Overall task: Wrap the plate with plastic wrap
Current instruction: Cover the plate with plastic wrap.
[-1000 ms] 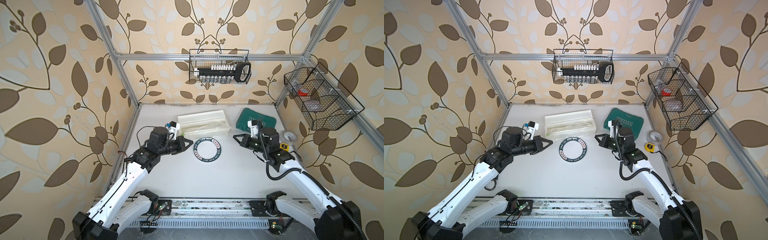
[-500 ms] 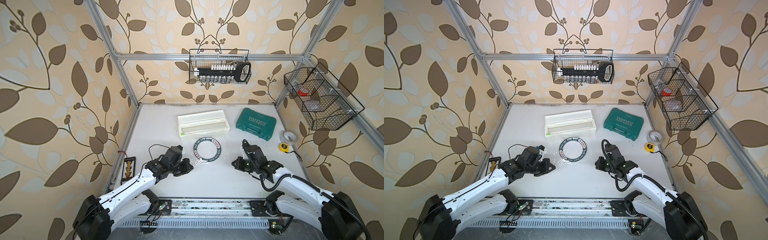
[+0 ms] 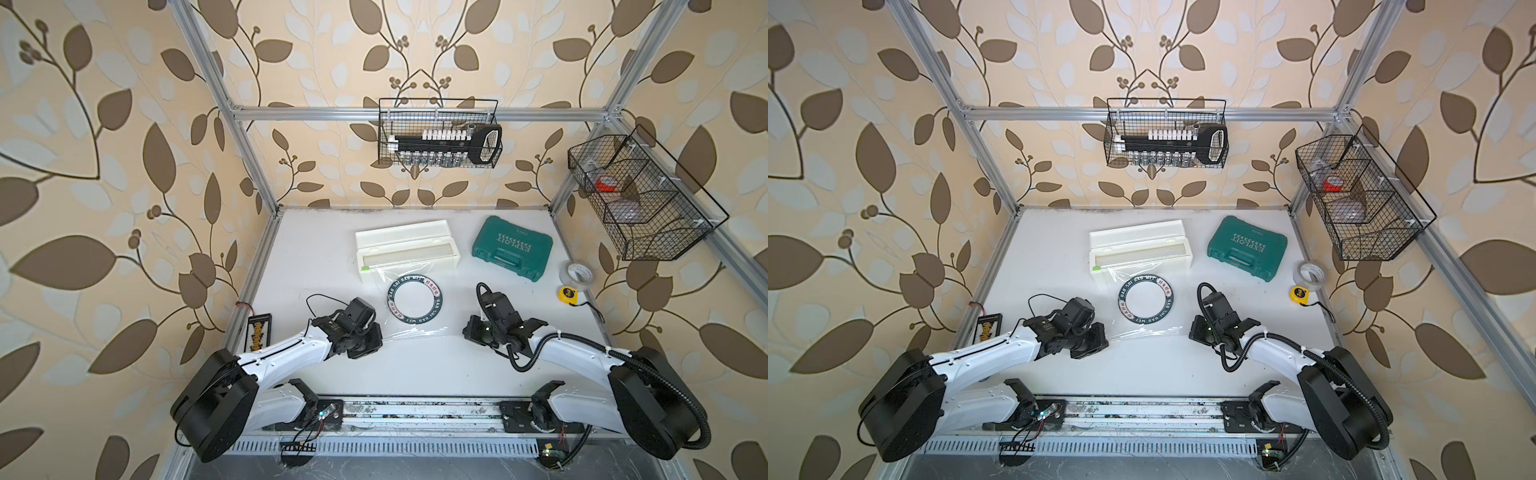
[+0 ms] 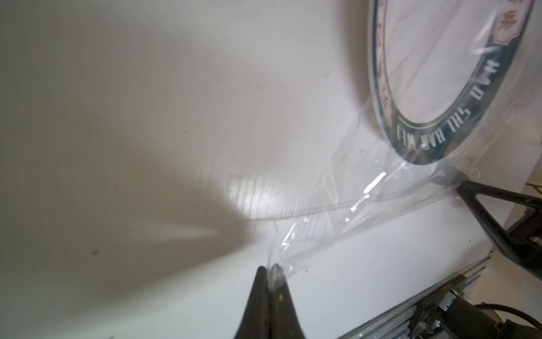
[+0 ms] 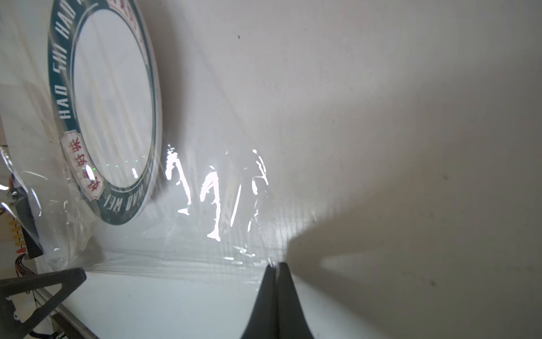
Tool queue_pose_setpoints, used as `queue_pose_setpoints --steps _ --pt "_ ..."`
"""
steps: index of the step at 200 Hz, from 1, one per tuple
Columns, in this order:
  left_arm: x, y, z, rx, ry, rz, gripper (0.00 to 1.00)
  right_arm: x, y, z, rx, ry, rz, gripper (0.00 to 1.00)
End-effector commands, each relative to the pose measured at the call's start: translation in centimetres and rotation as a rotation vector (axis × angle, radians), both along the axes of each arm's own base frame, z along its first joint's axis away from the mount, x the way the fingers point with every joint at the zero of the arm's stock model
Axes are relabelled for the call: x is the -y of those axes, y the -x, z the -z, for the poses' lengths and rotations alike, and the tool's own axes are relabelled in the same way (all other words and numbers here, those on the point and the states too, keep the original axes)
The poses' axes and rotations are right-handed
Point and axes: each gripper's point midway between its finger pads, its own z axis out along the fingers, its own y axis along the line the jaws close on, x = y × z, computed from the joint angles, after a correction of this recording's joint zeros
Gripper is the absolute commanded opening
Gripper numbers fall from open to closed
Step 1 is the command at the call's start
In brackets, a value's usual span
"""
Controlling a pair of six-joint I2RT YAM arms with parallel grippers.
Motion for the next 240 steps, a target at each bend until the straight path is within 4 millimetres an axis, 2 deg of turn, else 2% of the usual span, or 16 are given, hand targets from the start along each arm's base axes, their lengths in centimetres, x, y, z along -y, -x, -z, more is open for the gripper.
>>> queue_pose_setpoints --steps 1,33,73,109,137,154,184,204,221,240 --pt "-0.9 -0.9 0.8 -0.004 -0.09 -0.04 0.0 1.3 -1.4 0.2 0.037 0.058 0.082 0.0" --pt "-1.2 -1.4 2.4 -0.053 -0.158 -0.059 0.0 0.3 -3.1 0.6 0.032 0.062 0.067 0.0" --pt "-3.7 -2.2 4.6 -0.162 -0.259 -0.153 0.0 -0.4 -5.3 0.9 0.054 0.067 0.083 0.0" --pt "-5.2 -4.6 5.0 -0.177 -0.248 -0.21 0.0 -1.4 -7.3 1.4 0.057 0.036 0.099 0.0" --pt "-5.0 -5.5 5.5 -0.194 -0.258 -0.208 0.0 -2.1 -7.7 2.1 0.041 0.016 0.092 0.0" --pt "-4.7 -4.7 6.1 -0.235 -0.228 -0.211 0.0 -1.9 -7.4 2.2 0.029 0.015 0.092 0.0" --pt "-4.2 -0.9 6.4 -0.293 -0.151 -0.21 0.0 -1.6 -5.2 1.9 0.003 -0.014 0.078 0.0" --pt "-4.6 0.6 5.1 -0.278 -0.144 -0.216 0.0 -1.1 -3.7 1.5 -0.004 -0.011 0.055 0.0" --pt "-4.8 0.9 3.0 -0.232 -0.123 -0.222 0.0 -0.6 -2.9 0.6 0.008 -0.003 0.045 0.0" --pt "-5.1 1.6 1.6 -0.203 -0.113 -0.232 0.0 -0.4 -2.3 -0.6 0.029 -0.016 0.04 0.0"
